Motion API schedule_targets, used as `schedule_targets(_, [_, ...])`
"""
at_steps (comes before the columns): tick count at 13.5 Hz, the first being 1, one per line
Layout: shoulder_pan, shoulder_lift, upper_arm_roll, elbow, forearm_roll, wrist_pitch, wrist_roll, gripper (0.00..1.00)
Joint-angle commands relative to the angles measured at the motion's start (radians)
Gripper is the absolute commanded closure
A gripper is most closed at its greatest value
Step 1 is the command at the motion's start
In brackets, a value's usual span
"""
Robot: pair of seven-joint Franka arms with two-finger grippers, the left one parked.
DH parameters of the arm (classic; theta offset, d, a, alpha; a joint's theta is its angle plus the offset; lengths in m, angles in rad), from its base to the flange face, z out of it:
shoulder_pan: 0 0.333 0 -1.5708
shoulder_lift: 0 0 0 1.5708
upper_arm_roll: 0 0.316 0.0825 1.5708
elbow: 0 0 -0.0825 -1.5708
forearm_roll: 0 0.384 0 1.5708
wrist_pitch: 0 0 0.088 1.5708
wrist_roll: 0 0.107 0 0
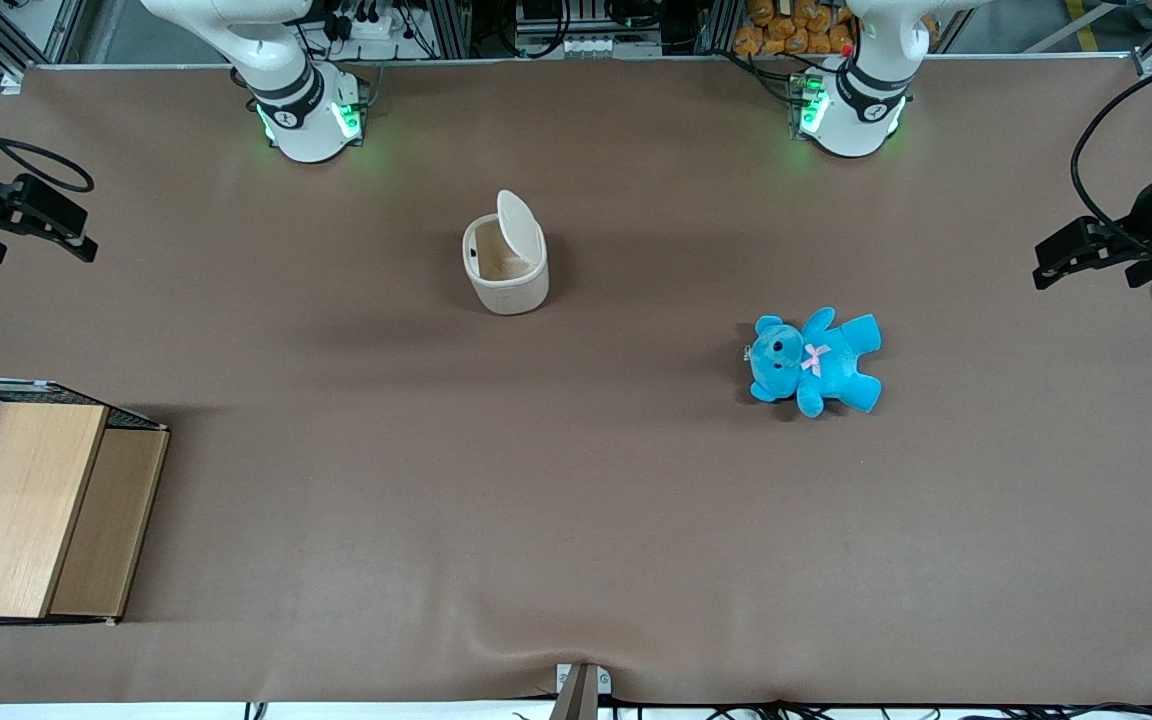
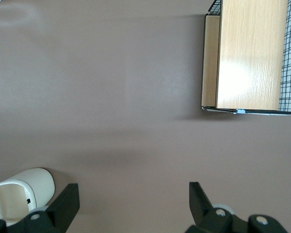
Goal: Open trash can with right arm
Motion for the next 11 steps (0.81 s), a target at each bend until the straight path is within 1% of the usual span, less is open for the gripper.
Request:
schedule_targets(1, [-0.018, 0.007, 0.010, 0.018, -0.013, -0.012, -0.012, 0.00])
schedule_targets(11, [-0.019, 0.009, 0.010, 0.019, -0.013, -0.032, -0.013, 0.00])
